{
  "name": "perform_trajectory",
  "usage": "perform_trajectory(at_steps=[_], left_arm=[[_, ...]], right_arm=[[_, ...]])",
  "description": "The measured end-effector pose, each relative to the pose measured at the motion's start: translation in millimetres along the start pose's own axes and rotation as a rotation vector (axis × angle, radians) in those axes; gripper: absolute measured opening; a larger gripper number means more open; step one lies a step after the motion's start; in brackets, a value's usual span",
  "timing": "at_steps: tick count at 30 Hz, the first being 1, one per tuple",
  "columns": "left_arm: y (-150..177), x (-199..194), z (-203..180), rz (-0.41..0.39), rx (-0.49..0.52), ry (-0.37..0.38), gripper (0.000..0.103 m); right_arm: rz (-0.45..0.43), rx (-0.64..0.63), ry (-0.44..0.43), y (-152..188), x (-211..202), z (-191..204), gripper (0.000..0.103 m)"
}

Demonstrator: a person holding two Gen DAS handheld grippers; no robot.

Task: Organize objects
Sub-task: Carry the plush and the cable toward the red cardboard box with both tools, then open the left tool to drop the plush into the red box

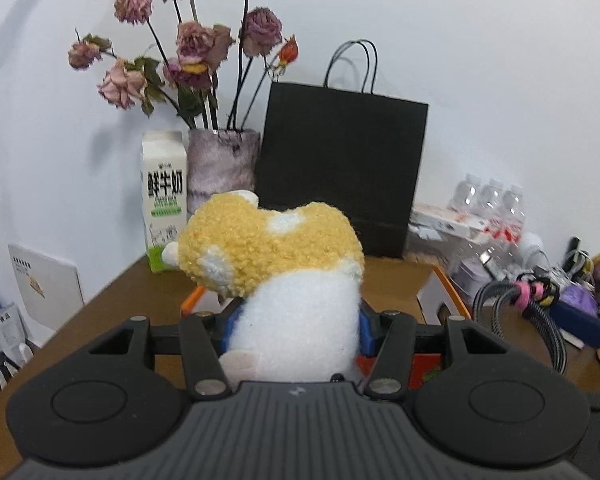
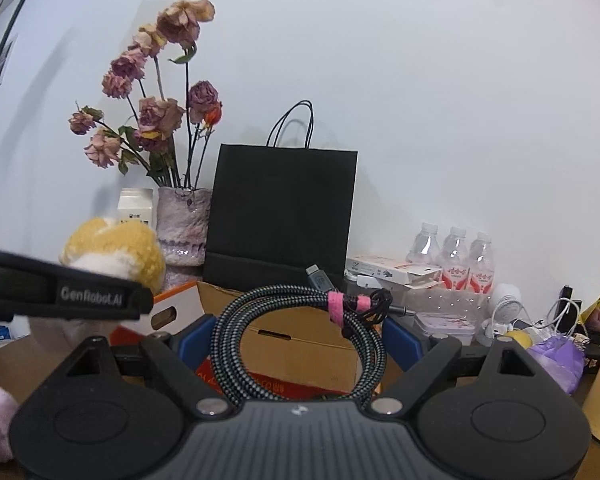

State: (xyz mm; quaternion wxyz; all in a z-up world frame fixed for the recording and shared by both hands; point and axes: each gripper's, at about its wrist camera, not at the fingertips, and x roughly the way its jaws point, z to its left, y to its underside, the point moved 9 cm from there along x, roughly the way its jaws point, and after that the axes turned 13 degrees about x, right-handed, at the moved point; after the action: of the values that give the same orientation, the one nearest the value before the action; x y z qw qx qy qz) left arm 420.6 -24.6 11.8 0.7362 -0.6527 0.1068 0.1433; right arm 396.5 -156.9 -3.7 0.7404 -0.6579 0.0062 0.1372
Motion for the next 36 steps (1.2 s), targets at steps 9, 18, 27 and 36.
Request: perform_trajectory(at_steps=[9, 18, 27, 36], left_arm=[[-18, 33, 5, -0.008, -0.001, -0.039, 0.054], [-25, 70, 7, 0.005, 0.005, -0.042, 0.054], [-24, 105, 10, 0.039, 0.020, -0.054, 0.054], [-19, 135, 9, 0.070, 0.042, -0.051, 0.054]], right_arm=[[0.001, -0.011, -0.010, -12, 38, 11, 0.089], [0.019, 0.005, -0.008, -19, 80, 10, 0.089], [0.048, -0.009, -0.002, -15, 117, 5, 0.089], [0.093, -0.004, 0.014, -5, 150, -5, 0.089]])
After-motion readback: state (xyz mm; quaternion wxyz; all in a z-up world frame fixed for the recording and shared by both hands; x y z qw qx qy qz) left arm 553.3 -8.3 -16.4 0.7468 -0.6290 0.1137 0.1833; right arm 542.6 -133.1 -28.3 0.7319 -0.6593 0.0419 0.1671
